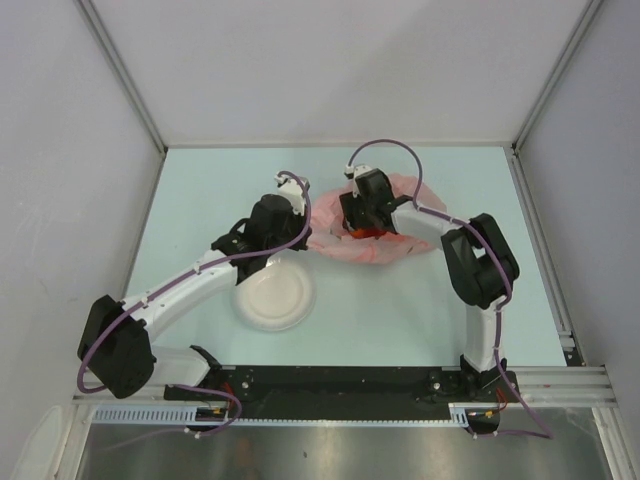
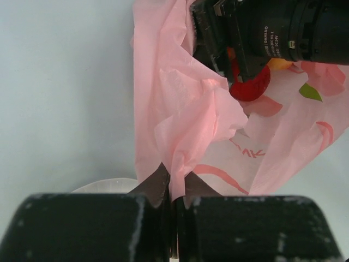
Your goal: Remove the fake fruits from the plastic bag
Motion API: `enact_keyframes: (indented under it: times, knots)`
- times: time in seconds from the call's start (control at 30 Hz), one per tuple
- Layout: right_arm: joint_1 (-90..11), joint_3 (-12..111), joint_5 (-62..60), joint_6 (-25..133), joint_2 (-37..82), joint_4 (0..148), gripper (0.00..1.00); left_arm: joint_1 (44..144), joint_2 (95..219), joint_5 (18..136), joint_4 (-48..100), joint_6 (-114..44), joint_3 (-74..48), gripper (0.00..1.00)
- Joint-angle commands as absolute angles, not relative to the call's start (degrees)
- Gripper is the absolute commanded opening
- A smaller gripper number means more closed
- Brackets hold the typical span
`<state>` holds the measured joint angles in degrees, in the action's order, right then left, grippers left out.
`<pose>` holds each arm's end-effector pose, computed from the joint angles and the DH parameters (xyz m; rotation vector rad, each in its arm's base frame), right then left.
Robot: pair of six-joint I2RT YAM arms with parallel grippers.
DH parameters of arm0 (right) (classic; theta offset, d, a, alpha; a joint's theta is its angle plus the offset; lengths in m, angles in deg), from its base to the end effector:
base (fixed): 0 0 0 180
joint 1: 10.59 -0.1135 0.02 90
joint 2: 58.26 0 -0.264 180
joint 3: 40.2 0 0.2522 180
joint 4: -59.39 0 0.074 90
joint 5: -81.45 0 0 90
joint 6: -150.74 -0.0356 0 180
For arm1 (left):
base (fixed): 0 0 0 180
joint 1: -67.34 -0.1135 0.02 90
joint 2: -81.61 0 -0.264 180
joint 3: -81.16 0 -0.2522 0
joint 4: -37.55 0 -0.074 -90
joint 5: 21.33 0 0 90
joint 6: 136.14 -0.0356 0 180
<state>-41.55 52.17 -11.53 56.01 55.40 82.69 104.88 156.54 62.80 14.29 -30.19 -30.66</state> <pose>0.3774 0.2242 0.1868 -0.5107 2.3051 0.2443 0.2374 -0.1778 0.2841 0.3360 2.0977 -0.4544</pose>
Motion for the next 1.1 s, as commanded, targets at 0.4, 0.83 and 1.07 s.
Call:
enact_keyframes:
  times: [0.4,0.83,1.07]
  knots:
    - [-44.75,54.95,6.04,69.08,21.38,104.52,0.36,101.28,155.18,70.86,11.40,-31.91,-14.69,1.00]
    - [-68.68,54.77,10.96,81.66,31.63,95.31,0.36,81.15,142.35,69.37,6.56,-28.74,-17.48,1.00]
    - [-71.85,58.01,10.70,77.63,47.71,85.81,0.39,74.99,137.50,67.28,5.95,-30.75,-19.08,1.00]
